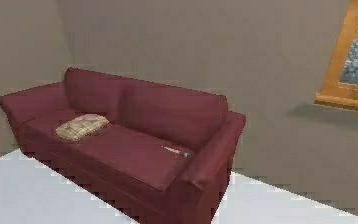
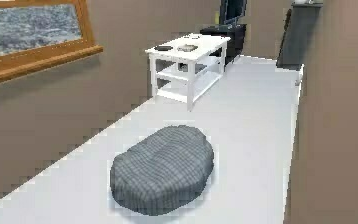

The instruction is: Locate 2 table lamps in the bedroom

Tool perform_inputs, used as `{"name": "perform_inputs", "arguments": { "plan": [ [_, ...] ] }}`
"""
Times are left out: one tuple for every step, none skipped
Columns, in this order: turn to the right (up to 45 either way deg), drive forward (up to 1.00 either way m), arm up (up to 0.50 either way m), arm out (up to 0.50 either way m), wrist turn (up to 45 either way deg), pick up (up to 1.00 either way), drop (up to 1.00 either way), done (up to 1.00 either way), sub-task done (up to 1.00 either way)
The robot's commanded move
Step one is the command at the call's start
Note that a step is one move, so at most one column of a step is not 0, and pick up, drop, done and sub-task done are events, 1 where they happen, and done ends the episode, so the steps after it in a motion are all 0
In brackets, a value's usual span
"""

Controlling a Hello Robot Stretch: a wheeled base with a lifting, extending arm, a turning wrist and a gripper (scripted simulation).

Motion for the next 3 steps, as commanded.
{"name": "perform_inputs", "arguments": {
  "plan": [
    [-45.0,0.00,0.00,0.00,0.0,0.00,0.00,0.00,0.00],
    [-33.0,0.00,0.00,0.00,0.0,0.00,0.00,0.00,0.00],
    [0.0,0.20,0.00,0.00,0.0,0.00,0.00,0.00,0.00]
  ]
}}
